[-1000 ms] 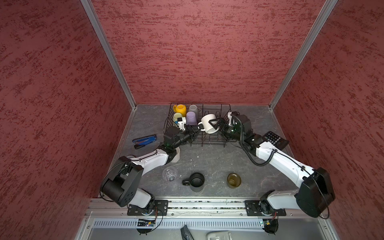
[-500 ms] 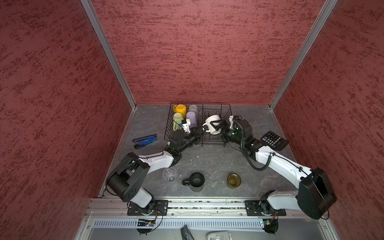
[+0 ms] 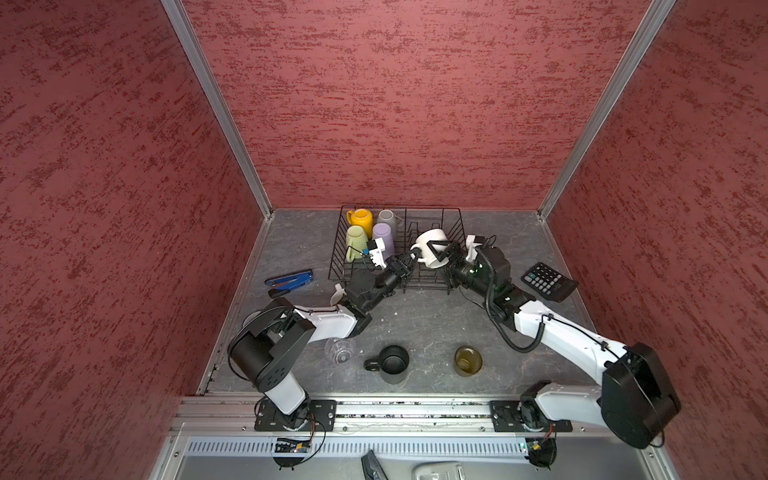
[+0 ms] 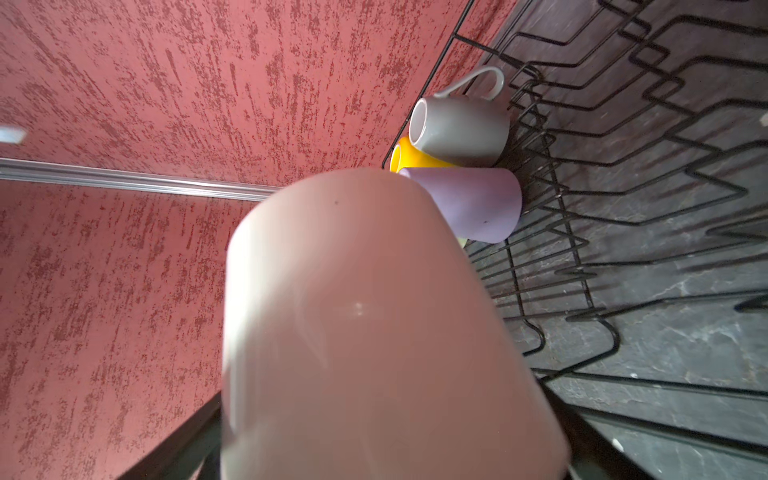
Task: Load the cups into the dish rack
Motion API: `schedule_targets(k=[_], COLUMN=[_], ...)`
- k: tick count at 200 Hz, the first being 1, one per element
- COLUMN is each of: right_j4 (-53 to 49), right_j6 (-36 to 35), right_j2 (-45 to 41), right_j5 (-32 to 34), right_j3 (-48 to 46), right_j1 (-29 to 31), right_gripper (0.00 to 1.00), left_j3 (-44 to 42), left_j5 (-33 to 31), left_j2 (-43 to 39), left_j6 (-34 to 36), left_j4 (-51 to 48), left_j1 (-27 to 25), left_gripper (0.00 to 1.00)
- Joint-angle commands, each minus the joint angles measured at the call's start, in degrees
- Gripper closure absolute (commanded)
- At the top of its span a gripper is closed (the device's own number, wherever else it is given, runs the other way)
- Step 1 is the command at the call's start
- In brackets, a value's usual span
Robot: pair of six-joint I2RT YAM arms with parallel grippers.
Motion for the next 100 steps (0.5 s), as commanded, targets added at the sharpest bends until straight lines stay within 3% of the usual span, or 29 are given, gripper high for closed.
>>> schedule_targets(k=[1, 57, 100], right_j4=[2.97, -0.47, -7.36], right_j6=[2.41, 0.24, -10.65], right_j2=[-0.58, -1.49, -0.51], right_j5=[3.98, 5.49, 4.91], right_j3=[0.44, 1.97, 8.83], right_j1=[-0.21, -1.3, -1.45], right_gripper=[0.01, 0.01, 0.01], left_j3=[2.24, 2.23, 2.5], left_j5=[5.36, 6.86, 9.13], left_j2=[0.11, -1.7, -2.23], left_j6=[3.5, 5.3, 4.88], left_j4=[9.2, 7.14, 3.65], left_j1=[-2.27, -2.17, -1.88], left_gripper=[1.0, 1.0, 1.0])
